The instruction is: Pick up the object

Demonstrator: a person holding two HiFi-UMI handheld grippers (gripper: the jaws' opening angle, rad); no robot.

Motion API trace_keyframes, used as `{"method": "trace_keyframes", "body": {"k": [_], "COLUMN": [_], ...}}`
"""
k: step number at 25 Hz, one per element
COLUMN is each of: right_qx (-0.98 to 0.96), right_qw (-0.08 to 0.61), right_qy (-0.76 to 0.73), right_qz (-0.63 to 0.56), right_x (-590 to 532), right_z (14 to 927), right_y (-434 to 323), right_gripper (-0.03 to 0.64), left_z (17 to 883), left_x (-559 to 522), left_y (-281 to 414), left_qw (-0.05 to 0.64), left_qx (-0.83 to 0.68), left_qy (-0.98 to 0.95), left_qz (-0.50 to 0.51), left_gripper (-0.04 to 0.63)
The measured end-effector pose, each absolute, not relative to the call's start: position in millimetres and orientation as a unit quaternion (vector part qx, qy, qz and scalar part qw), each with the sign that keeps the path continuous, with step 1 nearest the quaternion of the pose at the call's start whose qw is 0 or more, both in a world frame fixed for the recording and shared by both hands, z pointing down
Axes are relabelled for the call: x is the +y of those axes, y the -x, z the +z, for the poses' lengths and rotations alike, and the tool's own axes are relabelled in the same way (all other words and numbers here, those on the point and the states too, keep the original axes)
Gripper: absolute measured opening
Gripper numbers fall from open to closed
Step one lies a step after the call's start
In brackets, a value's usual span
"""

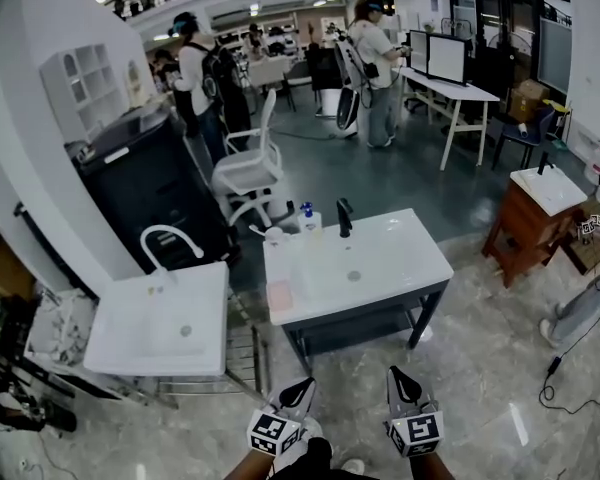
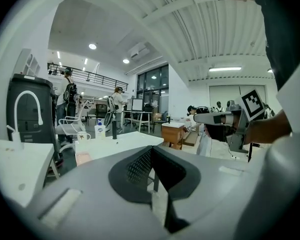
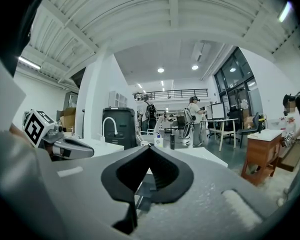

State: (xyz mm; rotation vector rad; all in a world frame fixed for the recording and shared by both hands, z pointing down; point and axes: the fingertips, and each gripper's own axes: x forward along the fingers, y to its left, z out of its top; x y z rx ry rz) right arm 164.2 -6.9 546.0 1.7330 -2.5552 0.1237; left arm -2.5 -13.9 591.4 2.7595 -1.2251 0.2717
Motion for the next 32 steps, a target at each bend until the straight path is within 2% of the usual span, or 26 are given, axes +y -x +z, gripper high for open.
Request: {"method": "trace_keyframes", "body": {"k": [15, 26, 32], "right_qx": [-0.844, -0.858, -0.860], "right_qw": [0.042, 0.052, 0.045], "right_qy": [-0.535, -0.512, -0.508], "right_qz": [0.013, 0.008, 0.005], "right_x": [-132.0, -206.2, -235.4], "right_z": [528.3, 524.1, 523.3], "right_y": [-114.6, -48.1, -22.5], "right_gripper": [0.003, 0.003, 0.003], "left_z": [573.9, 564.4, 568.9], "left_x": [-133.6, -193.7, -218.0], "left_y": [48.7, 130.9, 151.7], "left_qw": [0.055, 0.058, 0.061], "left_qx": [-0.428, -0.483, -0.485], "left_qy": [-0.900, -0.873, -0.871], "left_qz": [0.066, 0.043, 0.050], "left_gripper": [0.020, 0.018, 0.018]}}
